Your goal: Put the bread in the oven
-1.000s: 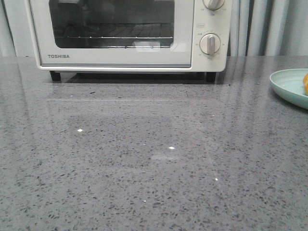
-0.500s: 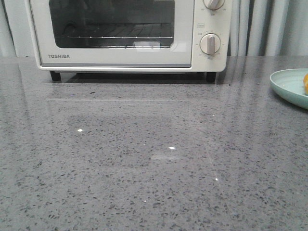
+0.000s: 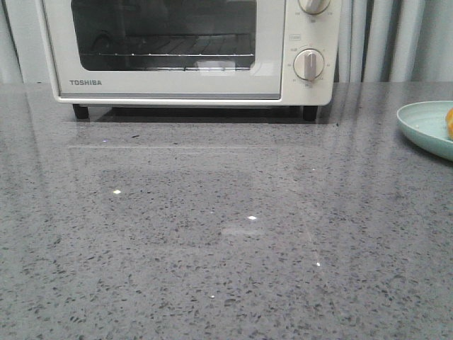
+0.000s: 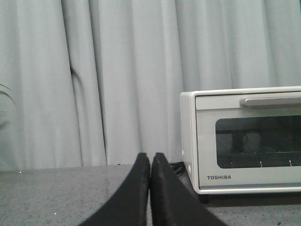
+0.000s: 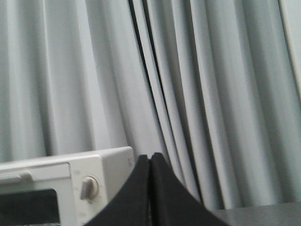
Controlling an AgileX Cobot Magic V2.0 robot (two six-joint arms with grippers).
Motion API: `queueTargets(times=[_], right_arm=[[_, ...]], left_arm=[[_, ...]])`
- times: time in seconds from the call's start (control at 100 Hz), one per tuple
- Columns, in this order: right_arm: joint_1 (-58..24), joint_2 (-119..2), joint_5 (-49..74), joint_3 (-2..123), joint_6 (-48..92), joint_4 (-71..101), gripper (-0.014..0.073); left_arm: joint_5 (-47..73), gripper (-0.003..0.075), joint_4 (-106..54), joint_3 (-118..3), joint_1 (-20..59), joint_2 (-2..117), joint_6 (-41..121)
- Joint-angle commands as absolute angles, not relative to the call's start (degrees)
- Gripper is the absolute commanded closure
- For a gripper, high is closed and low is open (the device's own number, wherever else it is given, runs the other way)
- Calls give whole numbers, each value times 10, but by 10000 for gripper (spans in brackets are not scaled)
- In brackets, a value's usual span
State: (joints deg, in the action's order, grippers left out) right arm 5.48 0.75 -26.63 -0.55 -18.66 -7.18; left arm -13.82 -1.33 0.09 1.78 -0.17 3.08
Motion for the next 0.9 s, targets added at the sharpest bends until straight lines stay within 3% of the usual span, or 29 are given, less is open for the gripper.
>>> queueTargets(times=[0.0, 0.23, 0.43, 0.57, 0.89], right_arm=[[54, 16, -329, -20, -243, -75, 661], [54, 16, -319, -14, -244, -75, 661], [42, 10, -102, 62, -269, -83, 661], [28, -24, 11, 132, -269, -83, 659], [22, -174, 122, 244, -249, -83, 659]], left_arm=[[-200, 742, -14, 14, 17, -16, 31], [-256, 742, -70, -1, 17, -16, 25], [-282, 742, -70, -18, 17, -9, 0], [-213, 742, -70, -78, 17, 17, -26], [-52, 742, -70, -267, 21, 186, -37]])
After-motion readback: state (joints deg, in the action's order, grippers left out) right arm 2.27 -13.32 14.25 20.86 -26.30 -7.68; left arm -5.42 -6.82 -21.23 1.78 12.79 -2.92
